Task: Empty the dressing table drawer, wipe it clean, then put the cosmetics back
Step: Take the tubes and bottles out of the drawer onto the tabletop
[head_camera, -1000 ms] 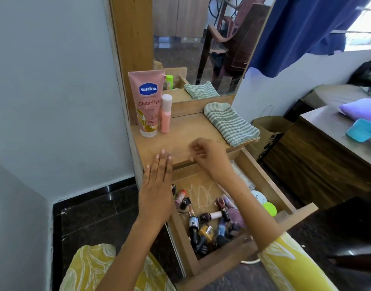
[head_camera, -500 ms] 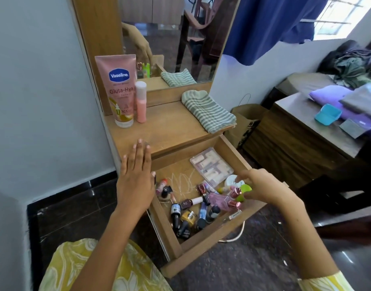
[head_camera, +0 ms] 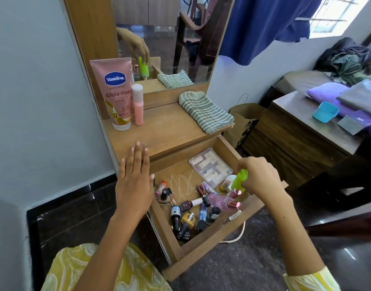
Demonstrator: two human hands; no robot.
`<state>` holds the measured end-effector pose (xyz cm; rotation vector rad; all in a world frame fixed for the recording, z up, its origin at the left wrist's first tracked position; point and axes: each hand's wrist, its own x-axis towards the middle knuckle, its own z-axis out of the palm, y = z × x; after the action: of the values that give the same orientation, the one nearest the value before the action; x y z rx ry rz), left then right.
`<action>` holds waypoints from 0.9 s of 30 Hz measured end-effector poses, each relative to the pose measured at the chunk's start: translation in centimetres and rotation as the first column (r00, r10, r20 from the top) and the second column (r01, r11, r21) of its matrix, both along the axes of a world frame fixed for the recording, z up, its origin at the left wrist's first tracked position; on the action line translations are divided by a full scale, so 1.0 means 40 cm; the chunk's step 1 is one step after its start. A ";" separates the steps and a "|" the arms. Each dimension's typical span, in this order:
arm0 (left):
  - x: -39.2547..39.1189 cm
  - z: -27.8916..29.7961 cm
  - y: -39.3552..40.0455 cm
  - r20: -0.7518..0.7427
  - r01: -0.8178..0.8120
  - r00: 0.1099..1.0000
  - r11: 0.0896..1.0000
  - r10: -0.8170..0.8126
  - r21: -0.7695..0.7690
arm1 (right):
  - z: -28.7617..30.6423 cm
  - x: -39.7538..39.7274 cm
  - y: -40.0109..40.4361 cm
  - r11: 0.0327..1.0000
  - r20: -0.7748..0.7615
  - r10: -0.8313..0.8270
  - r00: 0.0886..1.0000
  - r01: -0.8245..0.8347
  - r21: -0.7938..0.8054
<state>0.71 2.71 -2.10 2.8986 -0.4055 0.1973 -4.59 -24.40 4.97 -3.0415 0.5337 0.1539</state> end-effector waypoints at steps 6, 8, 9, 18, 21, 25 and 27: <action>-0.001 0.002 -0.001 -0.003 0.009 1.000 1.000 -0.009 -0.022 | 0.088 0.065 0.100 0.973 0.250 0.112 0.962 -0.157 0.169; -0.001 -0.001 0.000 0.001 0.009 1.000 1.000 -0.009 -0.022 | 0.107 0.100 0.144 0.935 0.326 0.121 0.937 -0.218 0.280; -0.001 -0.002 0.000 0.008 0.009 1.000 1.000 -0.009 -0.017 | 0.113 0.119 0.168 0.913 0.368 0.119 0.922 -0.247 0.324; 0.001 -0.010 0.000 0.039 0.015 0.999 0.999 -0.013 -0.045 | 0.083 0.276 0.344 0.803 0.567 0.092 0.818 -0.398 0.444; 0.001 -0.012 -0.001 0.042 0.010 0.999 0.999 -0.008 -0.053 | 0.055 0.304 0.369 0.776 0.614 0.051 0.787 -0.418 0.472; 0.001 -0.016 0.001 0.051 0.013 0.999 0.999 -0.010 -0.050 | 0.010 0.327 0.380 0.748 0.653 -0.013 0.757 -0.426 0.509; 0.000 -0.015 0.001 0.054 0.020 0.998 0.998 -0.016 -0.067 | -0.006 0.342 0.384 0.739 0.663 -0.060 0.746 -0.413 0.531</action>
<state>0.71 2.73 -2.72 2.8279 -0.4253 0.2804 9.08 -9.03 4.73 -2.2082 0.0596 -0.5785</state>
